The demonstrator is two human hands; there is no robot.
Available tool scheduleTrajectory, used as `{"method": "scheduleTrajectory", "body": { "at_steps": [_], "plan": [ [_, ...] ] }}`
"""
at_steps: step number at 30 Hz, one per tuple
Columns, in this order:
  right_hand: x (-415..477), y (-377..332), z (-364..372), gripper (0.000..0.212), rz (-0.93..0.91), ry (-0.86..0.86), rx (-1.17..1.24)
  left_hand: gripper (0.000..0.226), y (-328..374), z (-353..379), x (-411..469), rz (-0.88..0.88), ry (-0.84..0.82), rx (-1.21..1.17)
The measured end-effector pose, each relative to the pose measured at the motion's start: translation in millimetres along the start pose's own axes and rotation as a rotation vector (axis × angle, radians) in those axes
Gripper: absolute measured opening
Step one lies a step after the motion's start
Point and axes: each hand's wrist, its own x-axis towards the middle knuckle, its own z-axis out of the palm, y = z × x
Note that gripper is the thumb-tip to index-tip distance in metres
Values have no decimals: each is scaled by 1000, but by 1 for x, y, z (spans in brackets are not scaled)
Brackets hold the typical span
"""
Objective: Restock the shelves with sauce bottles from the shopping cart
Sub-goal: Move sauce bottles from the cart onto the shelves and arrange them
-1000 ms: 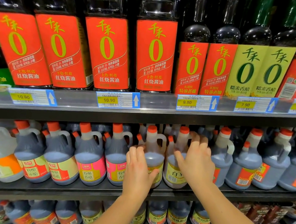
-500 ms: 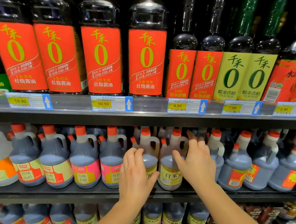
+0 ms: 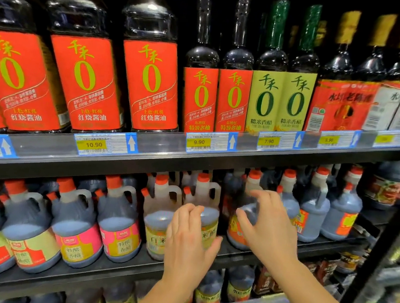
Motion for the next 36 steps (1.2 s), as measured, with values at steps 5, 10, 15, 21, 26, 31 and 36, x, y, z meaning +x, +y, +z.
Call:
{"method": "scheduleTrajectory", "body": {
  "at_steps": [5,10,15,21,26,31,36],
  "plan": [
    [-42,55,-15,37,79,-9,-53,61,33,41,-19,97,-163,-77],
    [-93,126,-25,36,277,-48,-55,61,69,94,-51,148,-398,-122],
    [-160,196,-27,32,523,-163,-79,59,92,148,-93,195,-657,-51],
    [-277,248,-13,38,817,-246,-158,65,99,201,-147,266,-1016,51],
    [-383,257,-9,48,1095,-340,-255,68,89,243,-197,331,-1262,109],
    [-473,229,-10,58,1444,-376,-502,88,74,285,-243,411,-1443,176],
    [-533,192,2,60,1583,-206,-616,100,61,312,-279,371,-1479,178]
  ]
}}
